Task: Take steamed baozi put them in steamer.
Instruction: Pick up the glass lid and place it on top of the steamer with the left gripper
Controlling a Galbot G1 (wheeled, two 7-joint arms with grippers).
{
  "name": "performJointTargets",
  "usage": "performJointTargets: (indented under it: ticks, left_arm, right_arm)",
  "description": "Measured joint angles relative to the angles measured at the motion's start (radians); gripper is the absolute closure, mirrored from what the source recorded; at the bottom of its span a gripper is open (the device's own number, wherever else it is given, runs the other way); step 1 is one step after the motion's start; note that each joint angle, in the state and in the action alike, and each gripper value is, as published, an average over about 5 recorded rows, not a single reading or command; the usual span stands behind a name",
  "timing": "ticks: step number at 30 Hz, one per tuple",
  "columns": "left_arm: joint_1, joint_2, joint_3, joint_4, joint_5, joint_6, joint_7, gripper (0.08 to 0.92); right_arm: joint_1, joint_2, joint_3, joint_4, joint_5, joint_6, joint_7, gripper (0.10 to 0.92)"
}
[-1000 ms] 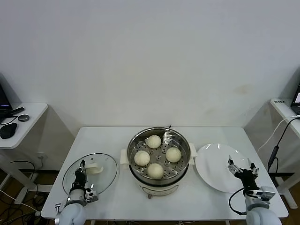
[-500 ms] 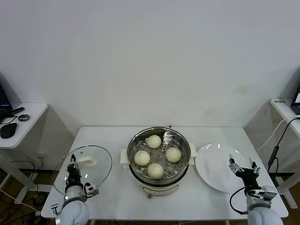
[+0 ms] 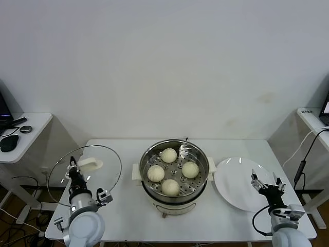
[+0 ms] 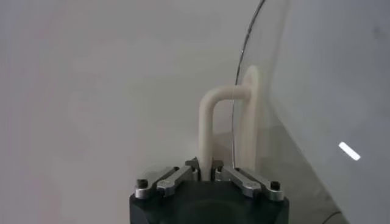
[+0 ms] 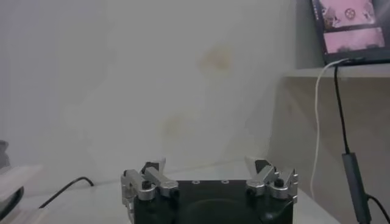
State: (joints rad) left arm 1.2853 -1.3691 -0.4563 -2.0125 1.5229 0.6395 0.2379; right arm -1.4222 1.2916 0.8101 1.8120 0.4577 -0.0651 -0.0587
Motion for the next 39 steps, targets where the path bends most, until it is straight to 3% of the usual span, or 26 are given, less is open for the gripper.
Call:
performJointTargets:
  ticks: [10, 18, 39]
  left_arm:
    - [-0.062, -0.054, 0.137, -0.093, 0.076, 0.031, 0.133, 0.825]
    - [-0.136, -0.105, 0.270, -0.068, 0.115, 0.042, 0.187, 0.825]
    - [-0.289, -0.201, 0.573, 0.091, 0.081, 0.052, 0.187, 0.825]
  right_arm:
    - [-0.013, 0.005, 0.022, -0.013, -0.012, -0.001, 0.000, 0.203]
    - [-0.016, 0.016, 0.038, -0.026, -0.022, 0.001, -0.001, 0.203]
    - [-0.010, 0.038, 0.064, -0.048, -0.038, 0.003, -0.003, 0.203]
